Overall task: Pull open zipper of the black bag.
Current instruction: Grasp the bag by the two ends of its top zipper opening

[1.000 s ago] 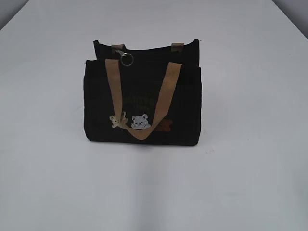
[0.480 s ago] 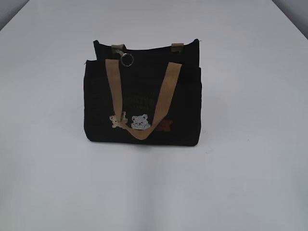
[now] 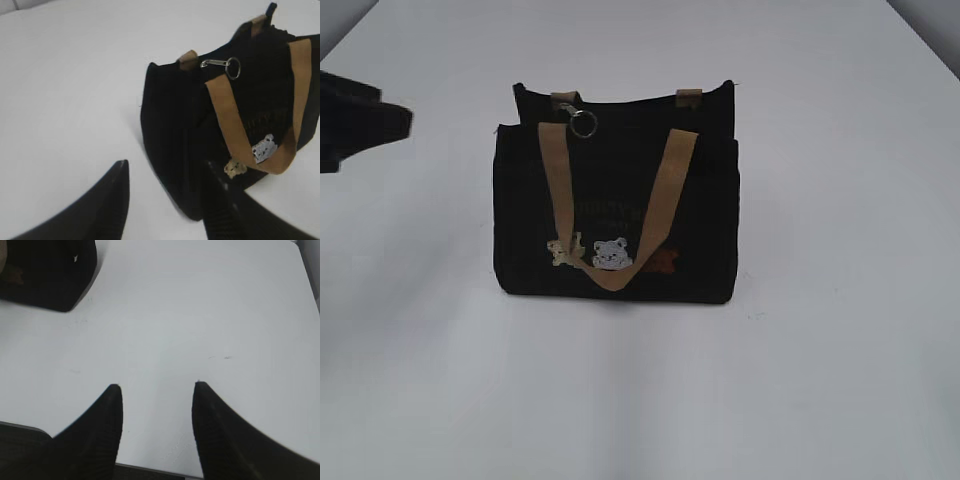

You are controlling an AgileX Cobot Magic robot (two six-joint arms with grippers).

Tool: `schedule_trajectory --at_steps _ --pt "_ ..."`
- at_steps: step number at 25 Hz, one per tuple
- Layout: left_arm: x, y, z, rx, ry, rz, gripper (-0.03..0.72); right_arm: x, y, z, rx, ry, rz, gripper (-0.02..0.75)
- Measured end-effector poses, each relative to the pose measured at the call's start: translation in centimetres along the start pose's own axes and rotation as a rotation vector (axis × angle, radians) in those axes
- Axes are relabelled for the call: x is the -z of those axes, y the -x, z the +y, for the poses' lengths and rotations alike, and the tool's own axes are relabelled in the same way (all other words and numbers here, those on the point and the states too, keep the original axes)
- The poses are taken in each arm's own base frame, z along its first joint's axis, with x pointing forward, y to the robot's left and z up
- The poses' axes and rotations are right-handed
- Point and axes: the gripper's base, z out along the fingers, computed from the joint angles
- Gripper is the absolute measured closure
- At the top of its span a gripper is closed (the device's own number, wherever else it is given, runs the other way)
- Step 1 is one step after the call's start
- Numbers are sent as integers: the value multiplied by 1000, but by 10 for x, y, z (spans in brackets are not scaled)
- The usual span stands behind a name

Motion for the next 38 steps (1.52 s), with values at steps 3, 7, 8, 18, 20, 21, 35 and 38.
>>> schedule_trajectory --at_steps 3,7,8,18,20,21,35,38 --pt "-46 1 18 -20 -100 10 331 0 0 0 0 1 0 377" --pt "-93 -12 28 -12 -201 55 330 0 0 0 0 1 0 377" --pt "-101 -16 29 -18 -215 67 330 0 0 0 -1 2 0 377" --pt "-139 -30 2 -204 -313 94 330 0 1 3 -21 34 -5 377" --pt "-149 -33 0 -203 -319 97 330 -2 3 4 -18 54 10 377" --pt "-156 -35 0 -194 -320 101 332 -5 8 5 -7 75 26 377" --pt "-174 -41 -5 -139 -343 103 625 -201 155 33 391 601 -168 377" --pt "-173 -40 -5 -139 -348 100 625 -256 184 58 533 650 -205 377"
